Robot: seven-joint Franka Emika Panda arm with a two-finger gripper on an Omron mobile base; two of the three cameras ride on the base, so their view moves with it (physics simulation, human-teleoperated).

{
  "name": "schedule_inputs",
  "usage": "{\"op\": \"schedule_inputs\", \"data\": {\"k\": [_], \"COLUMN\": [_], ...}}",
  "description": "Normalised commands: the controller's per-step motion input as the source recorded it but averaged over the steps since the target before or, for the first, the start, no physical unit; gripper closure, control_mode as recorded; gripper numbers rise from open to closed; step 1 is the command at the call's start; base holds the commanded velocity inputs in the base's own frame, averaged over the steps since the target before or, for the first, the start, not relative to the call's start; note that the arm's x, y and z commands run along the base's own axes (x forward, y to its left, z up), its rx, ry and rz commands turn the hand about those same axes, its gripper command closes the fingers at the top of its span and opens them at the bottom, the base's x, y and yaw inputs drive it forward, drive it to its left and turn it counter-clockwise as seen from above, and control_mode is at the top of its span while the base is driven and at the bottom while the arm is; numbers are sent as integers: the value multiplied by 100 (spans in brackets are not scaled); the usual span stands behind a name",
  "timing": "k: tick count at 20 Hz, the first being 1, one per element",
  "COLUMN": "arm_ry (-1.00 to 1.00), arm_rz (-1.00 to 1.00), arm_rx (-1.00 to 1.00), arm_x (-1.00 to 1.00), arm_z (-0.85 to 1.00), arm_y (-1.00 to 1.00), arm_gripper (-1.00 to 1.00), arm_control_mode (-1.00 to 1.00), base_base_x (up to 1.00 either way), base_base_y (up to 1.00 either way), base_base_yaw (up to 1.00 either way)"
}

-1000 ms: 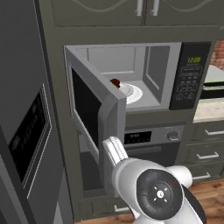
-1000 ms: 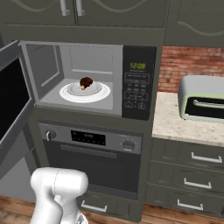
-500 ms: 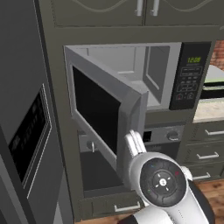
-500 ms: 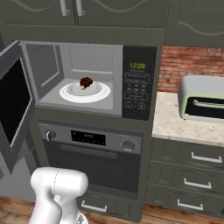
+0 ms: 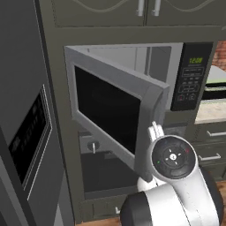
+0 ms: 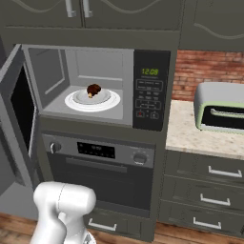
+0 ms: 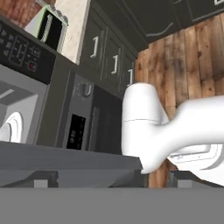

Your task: Transport the steak from the fridge to the microwave and turn on the microwave.

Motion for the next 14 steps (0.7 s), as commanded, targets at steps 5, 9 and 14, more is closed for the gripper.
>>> {"op": "schedule_inputs", "data": {"k": [5, 9, 14], "arm_ry": [0, -2, -1], "arm_rz": [-9, -3, 0], "arm_rx": [0, 0, -1], "arm_x": [31, 41, 43], "arm_z": [-5, -1, -4], "arm_y": [-46, -38, -33], "arm_gripper": [-100, -100, -100], "arm_control_mode": [-100, -100, -100], "base_base_x": [0, 0, 0], "base_base_y": [0, 0, 0], "base_base_yaw": [0, 0, 0]}}
